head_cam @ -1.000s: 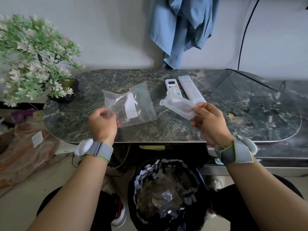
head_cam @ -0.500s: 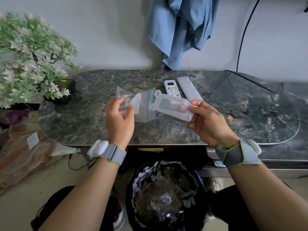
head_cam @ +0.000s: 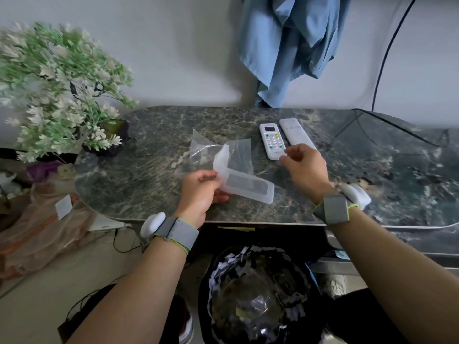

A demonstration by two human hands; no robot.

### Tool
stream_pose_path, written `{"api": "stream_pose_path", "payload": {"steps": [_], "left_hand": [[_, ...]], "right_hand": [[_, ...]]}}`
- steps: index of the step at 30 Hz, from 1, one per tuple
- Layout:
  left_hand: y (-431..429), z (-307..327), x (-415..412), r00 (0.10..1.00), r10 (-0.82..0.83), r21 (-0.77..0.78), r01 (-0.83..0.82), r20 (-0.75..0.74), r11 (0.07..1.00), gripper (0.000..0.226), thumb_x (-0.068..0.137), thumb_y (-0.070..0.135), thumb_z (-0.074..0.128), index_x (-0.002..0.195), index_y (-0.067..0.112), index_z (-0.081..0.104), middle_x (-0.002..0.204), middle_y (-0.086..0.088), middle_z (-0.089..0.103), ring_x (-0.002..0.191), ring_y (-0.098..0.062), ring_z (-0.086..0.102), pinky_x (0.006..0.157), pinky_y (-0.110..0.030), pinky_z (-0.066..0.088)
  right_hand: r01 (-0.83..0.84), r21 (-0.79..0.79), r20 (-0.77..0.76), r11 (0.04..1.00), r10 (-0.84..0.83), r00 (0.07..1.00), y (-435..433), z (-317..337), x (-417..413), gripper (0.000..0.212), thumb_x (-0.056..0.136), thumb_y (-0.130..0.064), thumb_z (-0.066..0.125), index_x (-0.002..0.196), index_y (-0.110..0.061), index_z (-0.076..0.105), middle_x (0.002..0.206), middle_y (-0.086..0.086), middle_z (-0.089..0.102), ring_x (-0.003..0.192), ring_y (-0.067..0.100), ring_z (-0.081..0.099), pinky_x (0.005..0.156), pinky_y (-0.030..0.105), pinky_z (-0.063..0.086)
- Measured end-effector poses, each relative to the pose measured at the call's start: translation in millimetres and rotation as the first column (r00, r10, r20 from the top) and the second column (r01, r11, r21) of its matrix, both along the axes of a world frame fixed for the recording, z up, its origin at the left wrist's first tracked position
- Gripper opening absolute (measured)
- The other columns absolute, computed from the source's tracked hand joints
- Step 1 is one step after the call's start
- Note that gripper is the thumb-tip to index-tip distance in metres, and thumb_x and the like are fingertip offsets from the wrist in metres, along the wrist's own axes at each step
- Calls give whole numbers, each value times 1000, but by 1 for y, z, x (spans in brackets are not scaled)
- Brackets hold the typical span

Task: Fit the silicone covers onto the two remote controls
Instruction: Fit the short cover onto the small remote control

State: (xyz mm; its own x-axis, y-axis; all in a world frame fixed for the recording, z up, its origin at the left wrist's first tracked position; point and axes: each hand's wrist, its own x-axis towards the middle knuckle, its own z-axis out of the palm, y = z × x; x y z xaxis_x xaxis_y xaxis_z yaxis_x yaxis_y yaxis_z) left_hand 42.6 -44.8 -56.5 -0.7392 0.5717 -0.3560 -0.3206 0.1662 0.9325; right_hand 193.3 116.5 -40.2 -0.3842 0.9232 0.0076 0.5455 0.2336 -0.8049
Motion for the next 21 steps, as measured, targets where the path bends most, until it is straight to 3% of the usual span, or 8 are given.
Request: {"api": "stream_pose_path", "payload": {"steps": [2,5,11,14,16,19,21], "left_hand": [[-1,-2,0,999,-42,-40,42,-7,998,20,85,-9,55,103,0,58,97,-27,59,60,-30,65,44,-26,53],[-1,1,3,993,-116,-75,114,-26,991,27,85,-7,56,112,-2,57,94,-24,64,50,-23,66,45,-26,53],[-4,4,6,971,-206,-82,197,-119,977,20,87,5,64,107,1,62,96,-25,66,56,-25,64,48,-28,54],[-7,4,8,951,-245,-104,229,-188,968,31,82,3,70,110,6,57,92,-17,68,53,-25,62,46,-29,53],[-7,2,12,914,-281,-157,243,-294,957,41,79,4,72,113,15,52,89,-11,68,49,-21,60,42,-28,49],[-5,-3,17,849,-294,-240,205,-438,949,40,80,6,68,115,17,54,91,-6,65,44,-16,58,40,-24,44],[-5,-4,20,846,-289,-252,190,-448,949,35,81,6,64,115,16,56,95,-8,64,44,-18,60,39,-23,44]], "right_hand": [[-79,194,220,978,35,975,8,-5,-12,39,86,-35,64,122,-21,59,113,5,63,102,24,59,82,36,48],[-166,276,403,947,43,914,11,-12,-32,51,84,-45,63,130,-24,53,132,8,52,117,32,51,81,41,45],[-122,325,470,938,-48,882,13,-19,-43,44,87,-40,62,125,-21,54,121,13,57,110,34,54,72,36,37],[-41,272,309,962,-47,950,8,-17,-33,39,93,-35,52,127,-17,54,116,14,63,106,35,58,76,37,40],[1,187,144,982,-28,989,2,-7,-16,34,96,-32,45,123,-15,56,102,10,64,97,33,58,74,33,36],[56,33,-23,998,-55,998,-3,2,7,28,94,-29,43,97,-9,61,80,8,59,75,28,54,65,33,37],[83,-126,-172,989,-104,980,-9,7,18,26,90,-28,48,79,-8,61,67,10,58,57,24,54,54,33,41]]}}
